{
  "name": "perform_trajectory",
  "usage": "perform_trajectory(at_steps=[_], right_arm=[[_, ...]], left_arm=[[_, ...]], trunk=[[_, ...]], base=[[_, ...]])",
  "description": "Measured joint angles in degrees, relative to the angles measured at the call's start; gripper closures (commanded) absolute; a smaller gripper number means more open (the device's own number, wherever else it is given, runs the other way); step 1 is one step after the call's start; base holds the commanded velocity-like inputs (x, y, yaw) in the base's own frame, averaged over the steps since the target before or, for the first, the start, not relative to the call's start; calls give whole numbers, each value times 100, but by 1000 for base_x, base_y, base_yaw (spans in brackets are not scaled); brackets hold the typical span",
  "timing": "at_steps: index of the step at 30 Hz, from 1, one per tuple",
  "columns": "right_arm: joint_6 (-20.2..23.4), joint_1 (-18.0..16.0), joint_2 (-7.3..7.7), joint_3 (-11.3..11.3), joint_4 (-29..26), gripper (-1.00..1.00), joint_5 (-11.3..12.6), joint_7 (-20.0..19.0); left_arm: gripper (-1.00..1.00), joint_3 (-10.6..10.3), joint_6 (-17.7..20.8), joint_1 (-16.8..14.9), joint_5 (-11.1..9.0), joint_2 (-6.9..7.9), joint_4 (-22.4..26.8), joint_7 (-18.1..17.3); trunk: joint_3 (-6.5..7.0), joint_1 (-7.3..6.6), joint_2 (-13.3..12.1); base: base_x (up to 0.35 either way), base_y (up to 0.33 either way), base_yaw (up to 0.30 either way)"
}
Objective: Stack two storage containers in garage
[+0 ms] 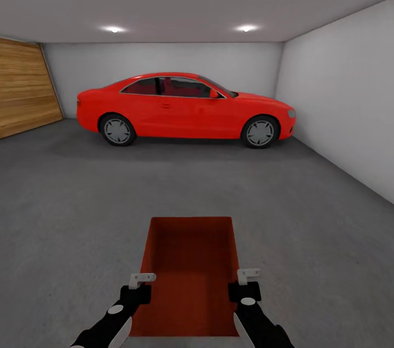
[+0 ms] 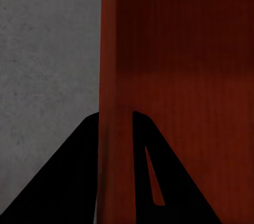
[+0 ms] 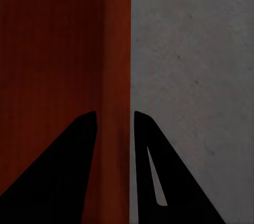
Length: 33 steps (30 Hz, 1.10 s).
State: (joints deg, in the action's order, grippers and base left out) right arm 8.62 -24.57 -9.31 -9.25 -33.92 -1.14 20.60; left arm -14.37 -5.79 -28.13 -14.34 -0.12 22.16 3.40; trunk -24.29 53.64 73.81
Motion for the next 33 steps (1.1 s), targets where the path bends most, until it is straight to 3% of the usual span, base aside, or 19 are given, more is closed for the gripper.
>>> perform_trajectory(at_steps=[33], right_arm=[[-1, 1, 4, 0, -1, 100, -2, -3]], left_arm=[[100, 1, -4, 0, -4, -3, -3, -2]], trunk=[[0, 1, -1]], base=[[340, 0, 0]])
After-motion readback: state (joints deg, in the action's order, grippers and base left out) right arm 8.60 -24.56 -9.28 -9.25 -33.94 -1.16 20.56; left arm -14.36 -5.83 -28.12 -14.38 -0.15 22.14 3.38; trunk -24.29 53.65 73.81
